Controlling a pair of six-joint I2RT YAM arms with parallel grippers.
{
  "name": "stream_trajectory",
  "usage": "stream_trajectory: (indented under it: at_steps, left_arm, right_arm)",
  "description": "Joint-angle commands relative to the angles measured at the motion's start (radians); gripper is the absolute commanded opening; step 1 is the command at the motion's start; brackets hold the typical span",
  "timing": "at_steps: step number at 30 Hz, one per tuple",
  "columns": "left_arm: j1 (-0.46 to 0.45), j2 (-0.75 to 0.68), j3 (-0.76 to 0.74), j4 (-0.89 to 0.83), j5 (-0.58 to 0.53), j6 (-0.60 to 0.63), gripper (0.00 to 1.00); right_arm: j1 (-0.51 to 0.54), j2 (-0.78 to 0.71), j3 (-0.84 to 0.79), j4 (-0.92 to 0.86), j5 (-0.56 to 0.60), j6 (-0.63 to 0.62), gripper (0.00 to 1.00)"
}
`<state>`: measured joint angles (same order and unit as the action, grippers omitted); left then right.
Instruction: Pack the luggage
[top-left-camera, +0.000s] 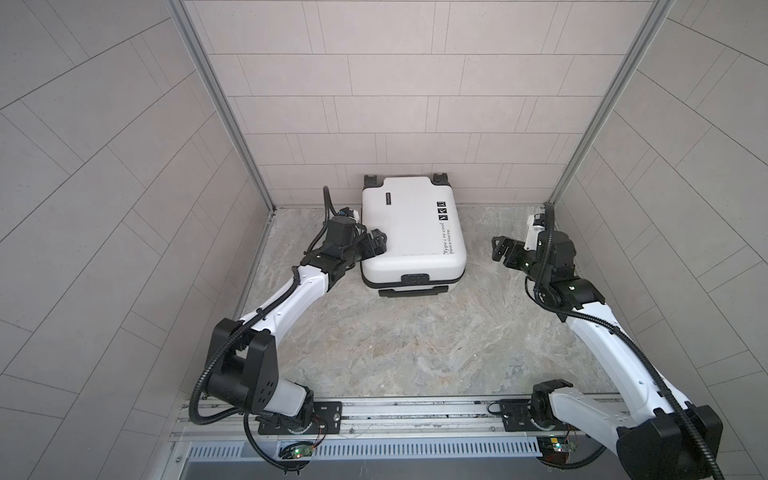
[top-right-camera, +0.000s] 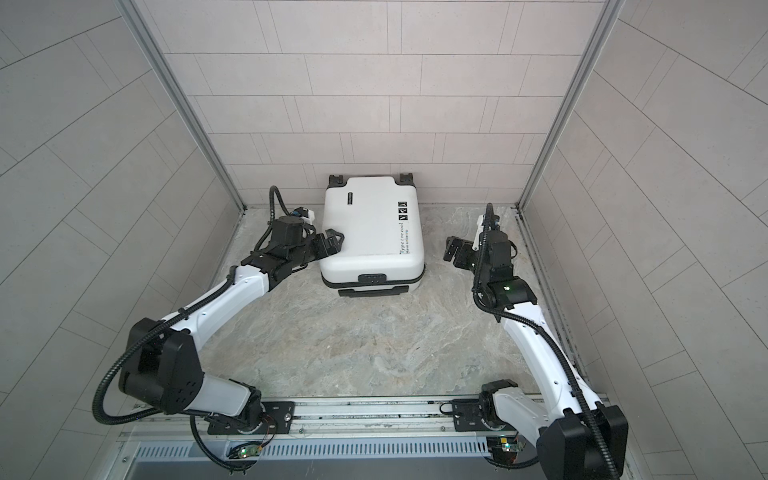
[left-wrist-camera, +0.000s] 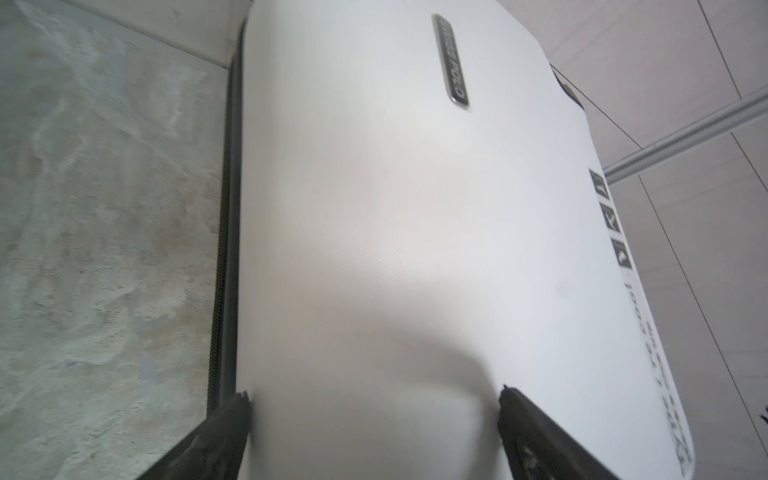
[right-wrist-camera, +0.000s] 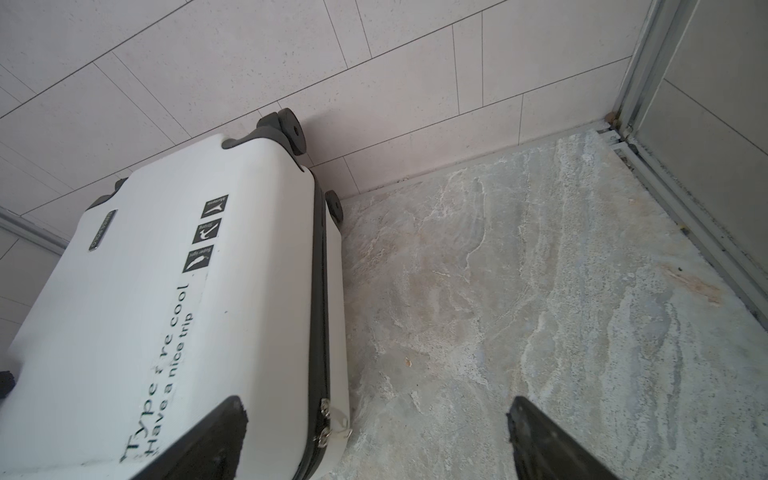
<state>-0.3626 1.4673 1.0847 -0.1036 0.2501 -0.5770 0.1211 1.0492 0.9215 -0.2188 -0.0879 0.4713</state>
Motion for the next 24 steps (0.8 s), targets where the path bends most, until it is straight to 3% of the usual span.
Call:
stream_trajectory:
  at_steps: [1,8,13,17,19,24]
  left_arm:
    - [-0.022,0.023,0.011,-0.094,0.022,0.005,0.96]
    - [-0.022,-0.134,0.019,-0.138,-0.225,0.146,1.0]
    - [-0.021,-0.31,-0.1,0.032,-0.467,0.387,1.0]
    - [0.001,-0.369,-0.197,0.151,-0.724,0.545,1.0]
    - [0.057,-0.372,-0.246,0.184,-0.782,0.537,1.0]
    - [0.206,-0.32,-0.394,0.278,-0.79,0.454,1.0]
  right_arm:
    - [-0.013,-0.024,-0.001,0.015,0.014,-0.015,1.0]
    - [-0.016,-0.037,-0.023,0.092,0.123,-0.052,1.0]
    - [-0.015,-0.033,-0.101,0.275,0.288,-0.135,1.0]
    - [-0.017,0.041,-0.107,0.305,0.455,-0.195,1.0]
    - [-0.017,0.083,-0.148,0.366,0.52,-0.228,1.0]
    - [-0.02,0.17,-0.288,0.506,0.616,-0.249,1.0]
